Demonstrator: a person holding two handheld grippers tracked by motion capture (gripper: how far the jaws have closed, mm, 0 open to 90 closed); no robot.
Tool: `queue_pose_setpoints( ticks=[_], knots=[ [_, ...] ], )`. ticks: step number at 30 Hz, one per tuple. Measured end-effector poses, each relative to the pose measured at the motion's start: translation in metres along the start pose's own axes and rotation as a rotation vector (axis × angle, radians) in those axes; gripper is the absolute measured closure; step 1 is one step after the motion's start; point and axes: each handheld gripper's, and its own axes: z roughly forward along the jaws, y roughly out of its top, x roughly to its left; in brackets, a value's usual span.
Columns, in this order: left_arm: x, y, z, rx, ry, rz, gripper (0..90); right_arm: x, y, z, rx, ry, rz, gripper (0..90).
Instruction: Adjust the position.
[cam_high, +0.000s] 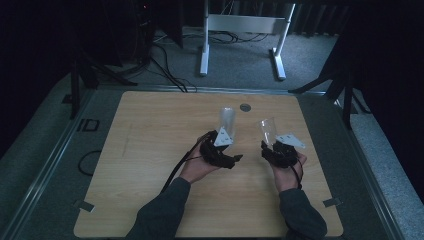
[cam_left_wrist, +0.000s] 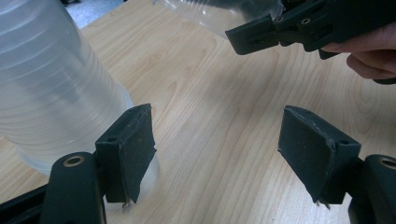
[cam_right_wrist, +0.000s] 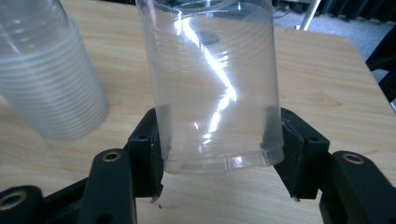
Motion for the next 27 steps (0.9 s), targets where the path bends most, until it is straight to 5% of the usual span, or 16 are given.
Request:
queue_pose_setpoints(
  ticks=[27],
  knots=[
    [0.006,0.023,0.007,-0.036,-0.027,-0.077,26.5,0.001,0.01,-0.015,-0.112,-0.004,0.001,41.8]
  ],
)
